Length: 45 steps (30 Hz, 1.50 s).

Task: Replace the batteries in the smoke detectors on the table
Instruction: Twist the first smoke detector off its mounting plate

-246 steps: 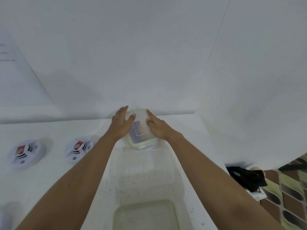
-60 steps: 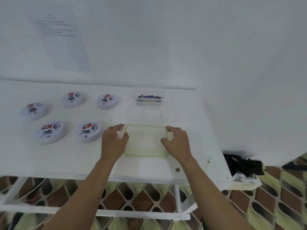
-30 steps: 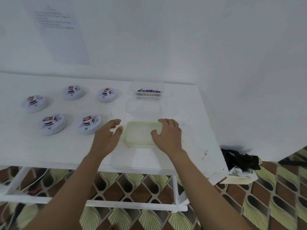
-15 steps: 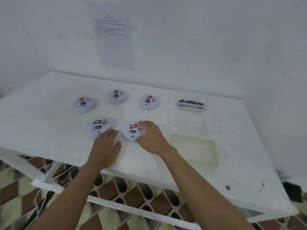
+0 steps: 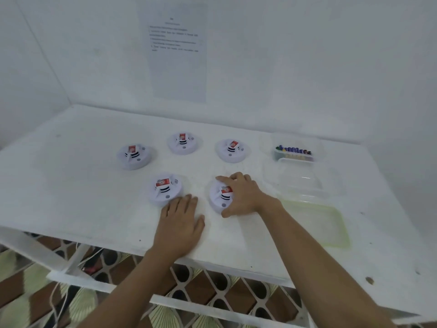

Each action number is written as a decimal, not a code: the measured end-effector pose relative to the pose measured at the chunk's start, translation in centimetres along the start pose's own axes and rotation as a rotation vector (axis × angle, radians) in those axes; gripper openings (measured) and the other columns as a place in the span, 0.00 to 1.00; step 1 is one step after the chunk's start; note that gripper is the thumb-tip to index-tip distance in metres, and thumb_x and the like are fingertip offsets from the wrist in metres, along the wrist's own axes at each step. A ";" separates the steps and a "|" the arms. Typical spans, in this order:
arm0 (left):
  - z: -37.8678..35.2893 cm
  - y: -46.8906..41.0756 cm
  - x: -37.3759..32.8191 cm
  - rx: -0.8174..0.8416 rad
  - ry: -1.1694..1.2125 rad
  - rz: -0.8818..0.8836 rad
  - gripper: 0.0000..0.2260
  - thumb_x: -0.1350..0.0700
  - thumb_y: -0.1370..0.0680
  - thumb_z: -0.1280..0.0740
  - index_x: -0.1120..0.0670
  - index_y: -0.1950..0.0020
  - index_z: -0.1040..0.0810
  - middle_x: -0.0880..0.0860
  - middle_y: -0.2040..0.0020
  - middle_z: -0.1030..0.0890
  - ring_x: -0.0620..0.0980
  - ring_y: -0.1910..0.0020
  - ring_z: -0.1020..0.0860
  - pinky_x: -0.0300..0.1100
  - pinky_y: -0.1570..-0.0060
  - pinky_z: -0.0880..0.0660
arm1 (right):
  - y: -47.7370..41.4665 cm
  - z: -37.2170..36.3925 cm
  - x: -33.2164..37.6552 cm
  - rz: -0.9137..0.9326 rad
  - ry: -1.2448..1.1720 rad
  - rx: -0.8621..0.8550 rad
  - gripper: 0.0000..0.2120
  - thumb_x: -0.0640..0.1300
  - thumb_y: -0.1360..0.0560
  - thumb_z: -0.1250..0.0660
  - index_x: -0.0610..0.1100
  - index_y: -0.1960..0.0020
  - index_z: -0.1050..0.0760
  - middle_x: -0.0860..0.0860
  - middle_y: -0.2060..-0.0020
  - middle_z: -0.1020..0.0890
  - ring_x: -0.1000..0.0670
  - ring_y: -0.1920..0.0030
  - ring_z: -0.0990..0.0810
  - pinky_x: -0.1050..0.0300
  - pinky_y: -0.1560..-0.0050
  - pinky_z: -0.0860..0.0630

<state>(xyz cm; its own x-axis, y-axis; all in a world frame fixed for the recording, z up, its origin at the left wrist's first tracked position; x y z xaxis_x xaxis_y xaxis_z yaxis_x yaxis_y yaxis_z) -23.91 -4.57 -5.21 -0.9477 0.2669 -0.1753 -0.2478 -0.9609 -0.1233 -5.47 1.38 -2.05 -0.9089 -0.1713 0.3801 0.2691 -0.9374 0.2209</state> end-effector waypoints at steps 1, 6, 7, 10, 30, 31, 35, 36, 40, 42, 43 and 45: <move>0.0 -0.1 0.0 0.002 0.003 0.003 0.27 0.43 0.22 0.48 0.56 0.32 0.25 0.57 0.34 0.23 0.58 0.37 0.24 0.56 0.39 0.27 | 0.2 0.1 -0.3 -0.016 -0.016 -0.022 0.48 0.53 0.35 0.22 0.58 0.22 0.43 0.48 0.32 0.35 0.44 0.32 0.37 0.51 0.32 0.38; -0.1 -0.3 0.3 0.002 0.046 0.010 0.29 0.41 0.24 0.50 0.54 0.30 0.28 0.55 0.30 0.26 0.57 0.33 0.28 0.55 0.36 0.31 | 1.4 0.6 -1.6 -0.038 -0.267 -0.205 0.46 0.54 0.43 0.21 0.54 0.30 0.38 0.50 0.39 0.32 0.46 0.40 0.28 0.53 0.41 0.26; 0.0 -0.4 0.2 0.012 0.061 0.016 0.29 0.40 0.24 0.50 0.53 0.29 0.29 0.54 0.29 0.28 0.56 0.31 0.30 0.54 0.34 0.33 | 1.7 0.8 -1.8 -0.039 -0.392 -0.248 0.44 0.51 0.41 0.19 0.54 0.32 0.38 0.50 0.40 0.32 0.48 0.43 0.25 0.56 0.45 0.24; 0.5 -1.3 0.1 -0.017 0.148 0.035 0.23 0.44 0.22 0.42 0.50 0.29 0.29 0.50 0.29 0.29 0.52 0.30 0.35 0.49 0.32 0.38 | 3.0 1.4 -2.0 -0.035 -0.716 -0.337 0.41 0.44 0.37 0.17 0.53 0.33 0.39 0.55 0.41 0.28 0.59 0.46 0.23 0.68 0.53 0.26; 3.3 -4.1 -4.9 0.375 1.750 0.347 0.16 0.54 0.18 0.36 0.66 0.40 0.21 0.59 0.52 0.19 0.51 0.59 0.24 0.42 0.56 0.25 | 6.0 2.0 -1.3 0.177 -1.171 -0.193 0.40 0.42 0.32 0.23 0.53 0.25 0.38 0.50 0.33 0.24 0.47 0.33 0.23 0.52 0.41 0.22; 3.3 -4.2 -4.8 0.371 1.745 0.341 0.15 0.54 0.18 0.37 0.64 0.40 0.20 0.59 0.51 0.19 0.51 0.57 0.24 0.42 0.56 0.25 | 5.9 2.2 -1.4 0.170 -1.139 -0.180 0.41 0.42 0.33 0.22 0.52 0.25 0.37 0.51 0.33 0.23 0.48 0.33 0.23 0.52 0.41 0.21; 3.3 -4.6 -4.5 0.361 1.691 0.289 0.14 0.54 0.18 0.38 0.62 0.41 0.19 0.60 0.47 0.18 0.54 0.53 0.26 0.41 0.55 0.25 | 5.6 2.9 -1.4 0.173 -1.053 -0.103 0.46 0.32 0.35 0.20 0.51 0.24 0.38 0.53 0.34 0.23 0.51 0.34 0.22 0.52 0.45 0.19; 3.3 -4.7 -4.4 0.357 1.675 0.275 0.14 0.54 0.18 0.38 0.61 0.41 0.19 0.61 0.46 0.18 0.55 0.52 0.25 0.42 0.54 0.26 | 5.6 3.1 -1.3 0.174 -1.043 -0.092 0.46 0.30 0.36 0.20 0.50 0.25 0.37 0.53 0.34 0.22 0.52 0.35 0.22 0.53 0.46 0.19; 3.6 -4.9 -4.3 0.332 1.604 0.214 0.14 0.53 0.18 0.39 0.58 0.39 0.19 0.63 0.42 0.18 0.56 0.50 0.23 0.47 0.48 0.26 | 5.3 3.5 -1.1 0.191 -1.009 -0.086 0.42 0.29 0.35 0.21 0.48 0.28 0.36 0.57 0.38 0.20 0.51 0.36 0.22 0.54 0.45 0.19; 3.8 -5.0 -4.2 0.259 1.566 0.203 0.12 0.53 0.19 0.36 0.55 0.38 0.21 0.62 0.43 0.18 0.56 0.53 0.21 0.46 0.50 0.23 | 5.3 3.5 -0.9 0.196 -1.035 -0.093 0.42 0.29 0.35 0.21 0.47 0.28 0.35 0.52 0.36 0.22 0.49 0.35 0.22 0.53 0.46 0.19; 4.0 -5.1 -4.0 0.209 1.531 0.201 0.12 0.53 0.20 0.34 0.52 0.37 0.22 0.61 0.44 0.19 0.55 0.55 0.20 0.45 0.53 0.22 | 5.4 3.5 -0.9 0.200 -1.054 -0.096 0.42 0.29 0.35 0.21 0.47 0.28 0.35 0.49 0.35 0.23 0.48 0.35 0.23 0.52 0.47 0.18; 4.6 -5.4 -3.6 0.110 1.369 0.150 0.13 0.51 0.22 0.31 0.46 0.37 0.22 0.55 0.45 0.20 0.53 0.56 0.18 0.43 0.55 0.20 | 5.5 3.5 -0.9 0.203 -1.086 -0.096 0.42 0.27 0.34 0.22 0.47 0.27 0.35 0.48 0.35 0.24 0.48 0.35 0.22 0.52 0.48 0.18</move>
<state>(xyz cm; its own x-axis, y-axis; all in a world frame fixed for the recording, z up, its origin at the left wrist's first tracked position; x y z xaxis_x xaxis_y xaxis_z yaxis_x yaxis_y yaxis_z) -20.13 -0.68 0.60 -0.0308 -0.0412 -0.9987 -0.2369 -0.9704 0.0473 -2.04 -2.52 1.97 -0.0758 -0.0115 0.9971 0.3132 -0.9496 0.0128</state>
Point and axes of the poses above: each hand's wrist, its own y-axis away from the middle knuckle, its own z-axis out of the back of the hand, x = y × z, the point moved 5 cm from there along -y, towards the middle knuckle
